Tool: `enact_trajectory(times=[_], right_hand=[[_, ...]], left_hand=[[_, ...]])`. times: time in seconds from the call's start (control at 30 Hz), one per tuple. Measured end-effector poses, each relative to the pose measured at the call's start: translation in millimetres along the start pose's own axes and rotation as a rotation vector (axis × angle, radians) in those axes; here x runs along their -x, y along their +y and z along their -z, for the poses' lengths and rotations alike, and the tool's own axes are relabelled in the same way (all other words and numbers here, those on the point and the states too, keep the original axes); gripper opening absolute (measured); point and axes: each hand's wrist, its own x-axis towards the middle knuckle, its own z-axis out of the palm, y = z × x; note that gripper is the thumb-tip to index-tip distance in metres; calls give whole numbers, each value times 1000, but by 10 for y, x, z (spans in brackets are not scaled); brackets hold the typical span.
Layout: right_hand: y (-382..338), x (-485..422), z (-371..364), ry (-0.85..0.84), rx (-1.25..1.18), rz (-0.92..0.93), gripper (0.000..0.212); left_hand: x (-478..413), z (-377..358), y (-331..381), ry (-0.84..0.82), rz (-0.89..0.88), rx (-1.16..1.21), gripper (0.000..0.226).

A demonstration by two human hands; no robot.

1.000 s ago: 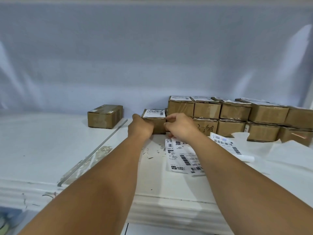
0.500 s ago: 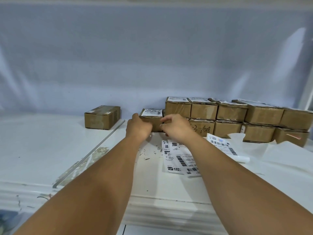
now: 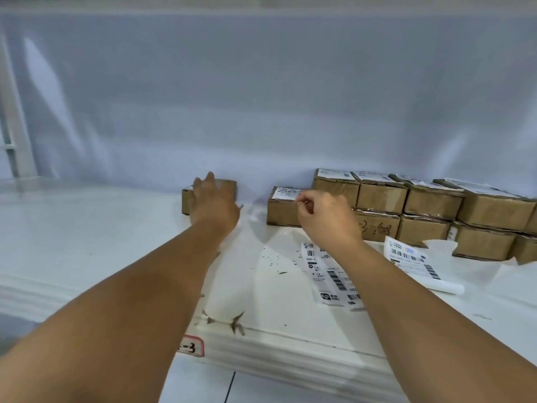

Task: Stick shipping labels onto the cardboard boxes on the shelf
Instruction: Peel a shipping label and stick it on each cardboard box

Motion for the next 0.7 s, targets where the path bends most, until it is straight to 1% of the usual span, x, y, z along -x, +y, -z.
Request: enact_trajectory(times=[0.07, 0.13, 0.23, 0.3, 0.43, 0.57, 0.63, 0.7], right_hand=[[-29, 5, -15, -2, 82, 28, 23], [-50, 13, -33, -21, 128, 40, 24], [-54, 6, -58, -37, 64, 14, 23], [-36, -10, -61, -33, 10, -12, 23], [19, -42, -49, -23, -67, -42, 24], [55, -57, -55, -21, -107, -49, 25], [66, -62, -70, -6, -134, -53, 24], [66, -65, -67, 21, -165, -54, 23]], left_hand=[[-59, -50, -150, -27, 110, 35, 64], [-110, -96, -215, -38, 166, 86, 69], [-162, -167, -257, -76, 231, 167, 71], [-189, -214, -269, -85, 269, 235, 67], [-204, -232, -249, -12, 271, 291, 51], [-147, -169, -241, 23, 254, 439, 44], [-105, -102, -209, 82, 241, 512, 44], [-55, -18, -146, 180, 229, 549, 43]])
